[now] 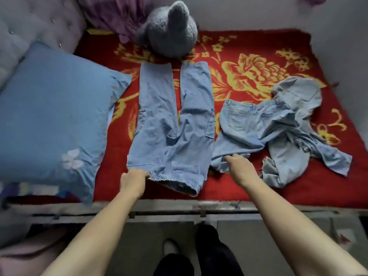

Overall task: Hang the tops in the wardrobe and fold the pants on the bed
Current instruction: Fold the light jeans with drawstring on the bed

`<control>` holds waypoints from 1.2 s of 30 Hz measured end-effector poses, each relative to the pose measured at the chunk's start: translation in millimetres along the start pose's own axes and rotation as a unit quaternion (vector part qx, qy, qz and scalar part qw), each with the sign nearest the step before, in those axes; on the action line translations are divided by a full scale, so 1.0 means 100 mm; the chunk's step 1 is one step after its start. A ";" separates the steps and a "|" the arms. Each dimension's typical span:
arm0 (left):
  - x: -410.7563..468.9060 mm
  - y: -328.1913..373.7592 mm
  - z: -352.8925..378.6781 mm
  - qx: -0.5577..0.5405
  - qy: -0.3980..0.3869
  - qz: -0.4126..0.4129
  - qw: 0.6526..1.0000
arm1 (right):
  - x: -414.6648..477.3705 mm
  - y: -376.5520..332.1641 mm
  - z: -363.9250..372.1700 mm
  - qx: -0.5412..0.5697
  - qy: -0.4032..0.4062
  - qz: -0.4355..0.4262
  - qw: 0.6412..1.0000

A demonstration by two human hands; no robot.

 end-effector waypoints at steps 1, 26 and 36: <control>-0.04 0.03 0.15 0.018 -0.012 0.010 1.000 | -0.03 0.05 0.12 -0.001 -0.001 0.012 1.000; 0.06 0.11 2.22 0.046 -0.018 -0.007 0.999 | -0.08 0.15 2.84 0.377 0.056 0.309 0.871; 0.34 0.50 2.43 0.032 -0.071 -0.051 0.996 | 0.57 0.75 2.41 0.292 0.097 0.299 0.904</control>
Point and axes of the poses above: each hand's wrist, its own x-axis towards the middle knuckle, its own z-axis out of the palm, y = z × x, the point moved 9 cm from there along x, towards the middle knuckle
